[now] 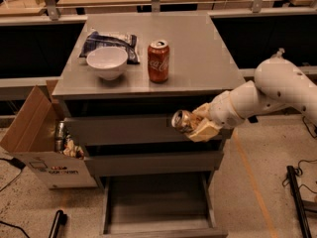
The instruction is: Place orange can into bottom drawer
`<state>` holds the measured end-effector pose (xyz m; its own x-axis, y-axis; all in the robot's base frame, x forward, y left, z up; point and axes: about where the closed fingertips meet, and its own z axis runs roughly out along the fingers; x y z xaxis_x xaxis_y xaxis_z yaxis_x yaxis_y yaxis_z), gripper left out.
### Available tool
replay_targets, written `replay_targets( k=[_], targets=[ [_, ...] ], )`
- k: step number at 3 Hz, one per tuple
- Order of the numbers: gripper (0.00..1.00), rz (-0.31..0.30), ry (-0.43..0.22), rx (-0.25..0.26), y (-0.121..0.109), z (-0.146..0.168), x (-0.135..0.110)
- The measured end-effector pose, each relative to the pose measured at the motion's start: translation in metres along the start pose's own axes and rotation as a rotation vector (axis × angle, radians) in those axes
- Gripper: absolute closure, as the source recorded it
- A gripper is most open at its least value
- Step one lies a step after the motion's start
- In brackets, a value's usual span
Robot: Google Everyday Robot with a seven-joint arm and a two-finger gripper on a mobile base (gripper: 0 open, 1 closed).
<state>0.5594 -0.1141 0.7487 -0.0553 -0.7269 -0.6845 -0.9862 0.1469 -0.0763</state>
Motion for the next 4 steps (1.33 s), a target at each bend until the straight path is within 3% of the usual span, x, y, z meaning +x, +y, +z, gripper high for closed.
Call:
replay_targets(
  k=[1,2,3,4],
  targets=[
    [1.00,0.042,-0.005,-0.027,0.004,0.042,0.063],
    [1.00,0.004,-0.071,0.017,0.023,0.090,0.167],
    [1.00,0.001,-0.073,0.016,0.024,0.091,0.169],
    [1.00,0.058,-0.133,0.019,0.004,0.135,0.192]
  ],
)
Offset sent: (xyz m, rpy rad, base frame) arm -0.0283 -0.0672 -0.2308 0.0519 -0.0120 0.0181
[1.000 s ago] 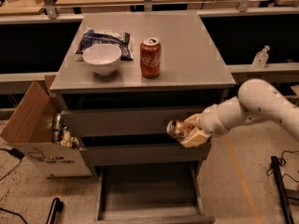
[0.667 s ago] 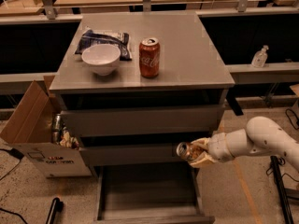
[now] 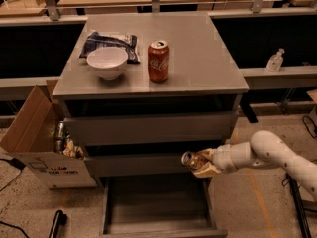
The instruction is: Place orange can into bottom drawer
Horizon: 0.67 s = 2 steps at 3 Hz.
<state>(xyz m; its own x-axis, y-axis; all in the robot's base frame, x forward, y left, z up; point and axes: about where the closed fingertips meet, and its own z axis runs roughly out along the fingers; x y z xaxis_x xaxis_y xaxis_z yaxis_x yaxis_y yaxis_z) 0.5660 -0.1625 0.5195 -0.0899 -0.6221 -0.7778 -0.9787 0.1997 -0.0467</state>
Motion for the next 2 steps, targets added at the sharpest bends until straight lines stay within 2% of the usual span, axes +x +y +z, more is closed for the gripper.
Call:
replay_targets(
  k=[1,2],
  targets=[
    [1.00,0.061,-0.081,-0.023,-0.008,0.065,0.044],
    [1.00,0.078,-0.139,-0.080,0.007,0.133,0.094]
  ],
)
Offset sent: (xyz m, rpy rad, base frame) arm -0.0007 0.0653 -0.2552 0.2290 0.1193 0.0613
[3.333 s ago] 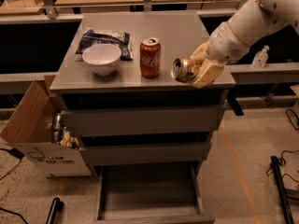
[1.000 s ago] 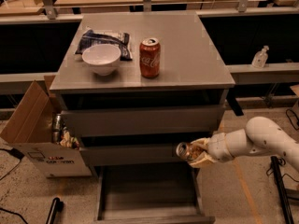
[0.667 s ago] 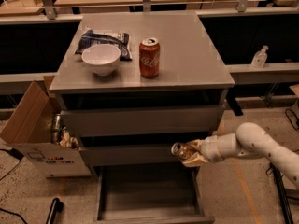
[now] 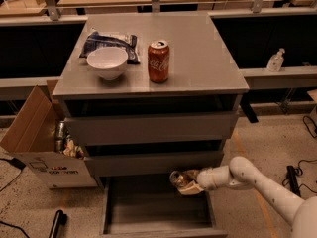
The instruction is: Place orange can into bottom drawer
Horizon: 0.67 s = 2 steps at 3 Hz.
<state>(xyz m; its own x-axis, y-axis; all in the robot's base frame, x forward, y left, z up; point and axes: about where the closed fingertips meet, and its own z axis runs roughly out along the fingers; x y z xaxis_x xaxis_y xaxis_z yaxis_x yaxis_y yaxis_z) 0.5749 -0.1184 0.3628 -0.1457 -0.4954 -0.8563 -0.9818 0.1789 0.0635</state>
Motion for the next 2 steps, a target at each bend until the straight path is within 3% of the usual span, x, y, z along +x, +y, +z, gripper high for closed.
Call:
replay_targets(
  k=[1,2],
  targets=[
    [1.00,0.029,-0.039,-0.060,0.009,0.036,0.050],
    [0.97,0.045,-0.063,-0.119,0.018,0.064,0.081]
  ],
)
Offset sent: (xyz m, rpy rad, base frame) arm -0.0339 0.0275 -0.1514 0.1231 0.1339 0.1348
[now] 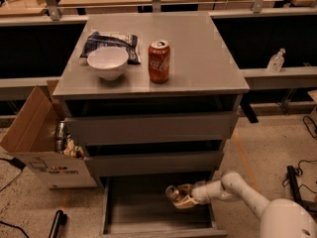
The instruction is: Place orange can into bottom drawer
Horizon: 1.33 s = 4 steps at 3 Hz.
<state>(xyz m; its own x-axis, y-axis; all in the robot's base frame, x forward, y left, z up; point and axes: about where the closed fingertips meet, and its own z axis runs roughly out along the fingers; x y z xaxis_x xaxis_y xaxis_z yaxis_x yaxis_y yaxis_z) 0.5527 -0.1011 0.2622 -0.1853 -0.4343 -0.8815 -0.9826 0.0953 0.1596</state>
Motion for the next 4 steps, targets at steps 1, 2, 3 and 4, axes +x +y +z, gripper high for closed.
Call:
replay_targets(
  k=[1,2,3,4],
  targets=[
    [0.79,0.011,0.002,-0.032,0.003,0.018,0.019],
    [0.48,0.081,0.078,-0.071,0.010,0.046,0.051],
    [0.25,0.099,0.128,-0.094,0.012,0.059,0.062],
    [0.00,0.137,0.126,-0.065,0.011,0.061,0.068]
  ],
)
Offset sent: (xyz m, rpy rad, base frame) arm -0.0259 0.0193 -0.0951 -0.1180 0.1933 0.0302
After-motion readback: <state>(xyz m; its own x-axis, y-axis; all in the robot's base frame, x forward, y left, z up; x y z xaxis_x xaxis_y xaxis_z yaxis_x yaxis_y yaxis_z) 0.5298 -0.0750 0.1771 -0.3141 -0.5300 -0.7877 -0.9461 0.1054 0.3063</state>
